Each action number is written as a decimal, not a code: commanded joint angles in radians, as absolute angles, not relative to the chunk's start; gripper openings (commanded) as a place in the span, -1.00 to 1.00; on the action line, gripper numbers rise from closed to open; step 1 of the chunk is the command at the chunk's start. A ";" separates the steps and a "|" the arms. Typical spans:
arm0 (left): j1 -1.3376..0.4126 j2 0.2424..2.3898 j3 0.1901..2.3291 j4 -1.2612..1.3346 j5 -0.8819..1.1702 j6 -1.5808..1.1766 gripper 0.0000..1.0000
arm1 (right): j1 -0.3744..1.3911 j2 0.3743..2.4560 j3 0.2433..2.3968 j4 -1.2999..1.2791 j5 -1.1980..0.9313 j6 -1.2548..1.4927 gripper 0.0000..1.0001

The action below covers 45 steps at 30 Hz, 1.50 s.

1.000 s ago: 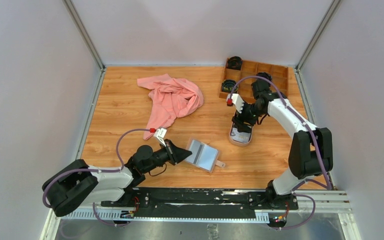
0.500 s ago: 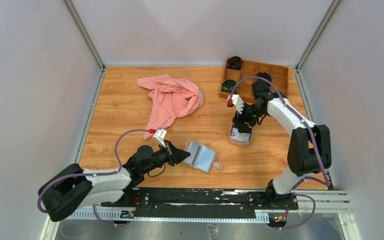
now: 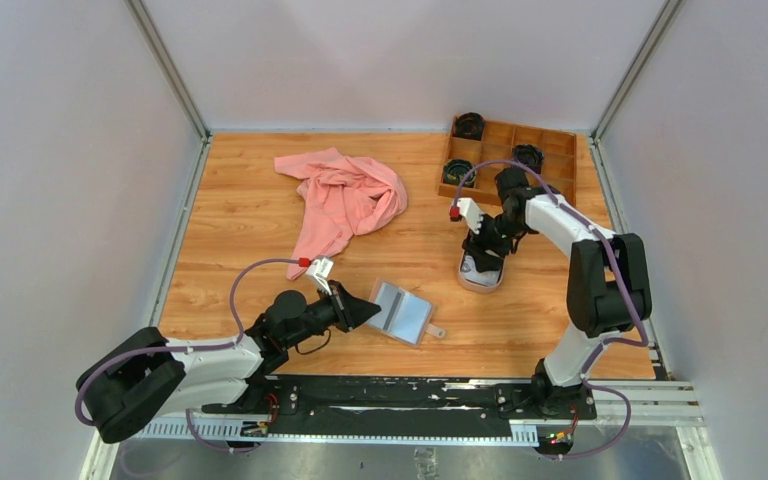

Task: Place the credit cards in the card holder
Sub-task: Pick up the credit card from the storage box.

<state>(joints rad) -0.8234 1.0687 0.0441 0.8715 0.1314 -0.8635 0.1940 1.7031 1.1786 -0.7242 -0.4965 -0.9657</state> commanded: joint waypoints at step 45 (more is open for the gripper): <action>-0.830 1.036 0.055 0.853 0.128 -0.841 -1.00 | 0.143 1.662 1.201 -0.695 -0.434 -0.904 -0.80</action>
